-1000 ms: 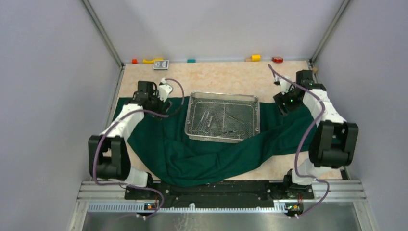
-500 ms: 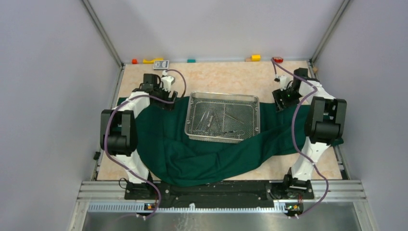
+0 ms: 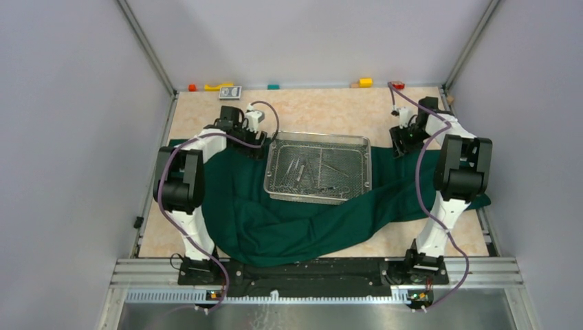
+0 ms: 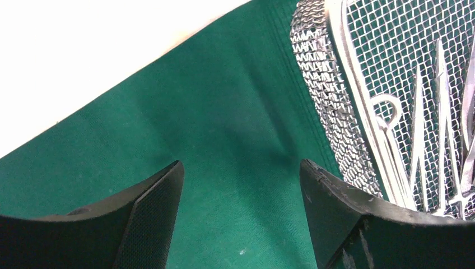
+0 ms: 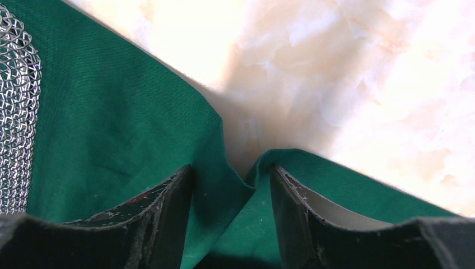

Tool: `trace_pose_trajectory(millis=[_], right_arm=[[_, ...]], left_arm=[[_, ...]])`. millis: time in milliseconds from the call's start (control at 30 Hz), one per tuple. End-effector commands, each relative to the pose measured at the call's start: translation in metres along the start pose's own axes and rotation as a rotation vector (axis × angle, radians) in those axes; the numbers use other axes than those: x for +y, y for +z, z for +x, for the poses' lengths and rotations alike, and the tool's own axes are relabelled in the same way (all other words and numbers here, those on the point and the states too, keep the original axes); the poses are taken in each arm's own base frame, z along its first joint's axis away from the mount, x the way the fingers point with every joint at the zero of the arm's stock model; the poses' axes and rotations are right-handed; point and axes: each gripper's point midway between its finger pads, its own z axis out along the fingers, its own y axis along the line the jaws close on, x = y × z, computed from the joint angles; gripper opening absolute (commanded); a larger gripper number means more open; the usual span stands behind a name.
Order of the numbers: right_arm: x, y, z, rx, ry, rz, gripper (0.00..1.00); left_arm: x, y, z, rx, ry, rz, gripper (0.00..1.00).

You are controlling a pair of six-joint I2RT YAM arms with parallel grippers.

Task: Open and lay out the surgical kit
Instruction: Move the surgical kit at the center of the board.

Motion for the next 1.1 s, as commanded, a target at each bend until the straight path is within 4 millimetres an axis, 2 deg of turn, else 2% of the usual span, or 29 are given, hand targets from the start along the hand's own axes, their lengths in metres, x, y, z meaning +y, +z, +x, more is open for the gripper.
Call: trace_pose_trajectory(millis=[0,133,333,500,600,833,1067], right_arm=[[-0.002,0.003,-0.014,-0.034,-0.003,-0.007,0.51],[-0.002,0.004,-0.013,-0.028,-0.001,-0.011,0.48],[-0.004,0.005,-0.017,-0.029,0.001,-0.012,0.4],[-0.006,0.01,-0.022,-0.029,0.017,-0.021,0.25],[-0.009,0.013,-0.028,-0.032,0.028,-0.021,0.17],[-0.024,0.014,-0.05,-0.057,0.046,0.017,0.01],[-0.047,0.014,-0.088,-0.116,0.077,0.077,0.0]], left_arm=[[-0.006,0.006,-0.023,-0.055,0.016,0.023,0.79],[-0.008,0.015,-0.017,-0.034,0.016,0.028,0.69],[-0.01,0.024,-0.009,-0.012,-0.009,0.046,0.41],[-0.012,0.027,-0.005,-0.005,-0.027,0.058,0.13],[-0.008,0.028,-0.005,-0.004,-0.039,0.042,0.0],[0.01,0.032,-0.014,-0.013,-0.084,-0.008,0.0],[0.045,0.034,-0.026,-0.038,-0.154,-0.052,0.0]])
